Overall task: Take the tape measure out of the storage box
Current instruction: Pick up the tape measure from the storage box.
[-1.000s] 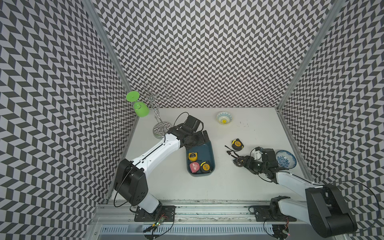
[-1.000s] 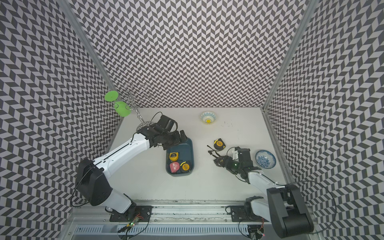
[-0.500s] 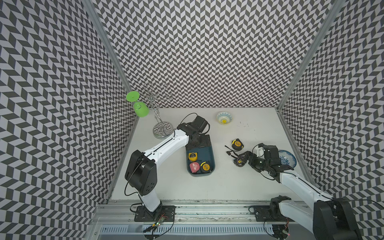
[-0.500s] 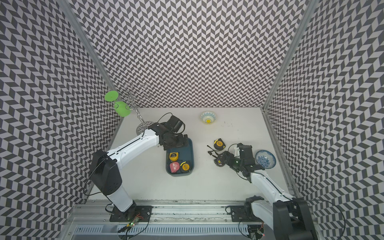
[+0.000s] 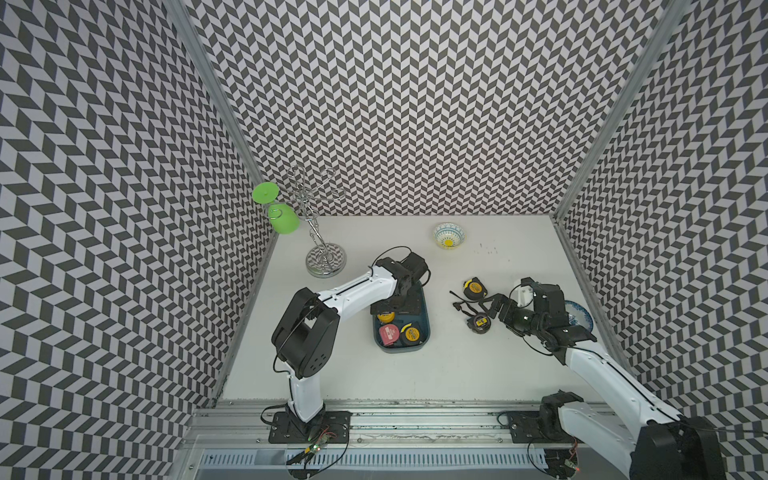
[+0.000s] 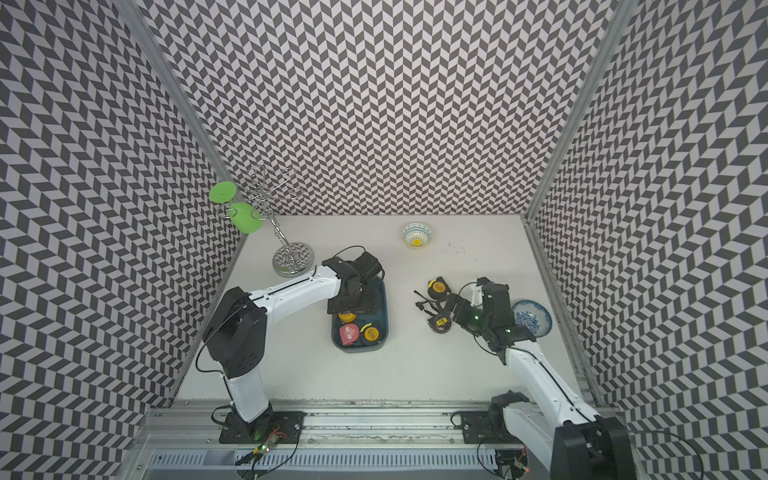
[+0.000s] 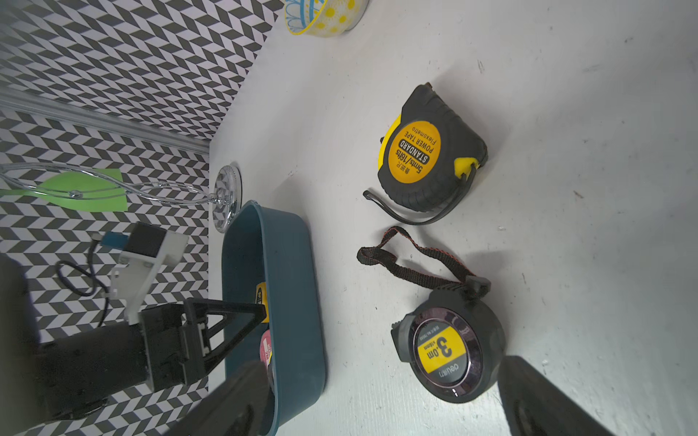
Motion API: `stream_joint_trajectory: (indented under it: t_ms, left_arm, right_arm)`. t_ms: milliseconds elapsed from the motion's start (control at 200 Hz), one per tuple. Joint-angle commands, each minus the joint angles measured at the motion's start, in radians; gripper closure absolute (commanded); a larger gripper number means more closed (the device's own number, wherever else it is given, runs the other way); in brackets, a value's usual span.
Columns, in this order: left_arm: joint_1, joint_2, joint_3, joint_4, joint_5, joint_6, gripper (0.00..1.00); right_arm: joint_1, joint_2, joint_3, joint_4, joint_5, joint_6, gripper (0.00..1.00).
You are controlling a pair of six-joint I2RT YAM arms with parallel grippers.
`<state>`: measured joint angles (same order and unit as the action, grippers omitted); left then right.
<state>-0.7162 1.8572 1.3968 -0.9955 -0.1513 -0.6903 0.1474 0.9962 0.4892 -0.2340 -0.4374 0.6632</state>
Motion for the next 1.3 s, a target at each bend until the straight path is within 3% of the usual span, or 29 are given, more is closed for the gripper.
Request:
stream_joint_trajectory:
  t_ms: [0,821,1297]
  left_arm:
    - [-0.007,0.012,-0.019,0.018,-0.038,-0.009,0.00]
    - [-0.012,0.085,0.062,0.075,0.007,-0.008,0.01]
    - [0.006,0.063,0.039,0.036,-0.118,0.003,0.05]
  right_arm:
    - [-0.005,-0.018,0.026,0.011,0.005,0.003,0.01]
    - [-0.004,0.017,0.017,0.065,-0.005,0.021,0.00]
    - [-0.005,0.036,0.003,0.099,-0.026,0.031,0.00]
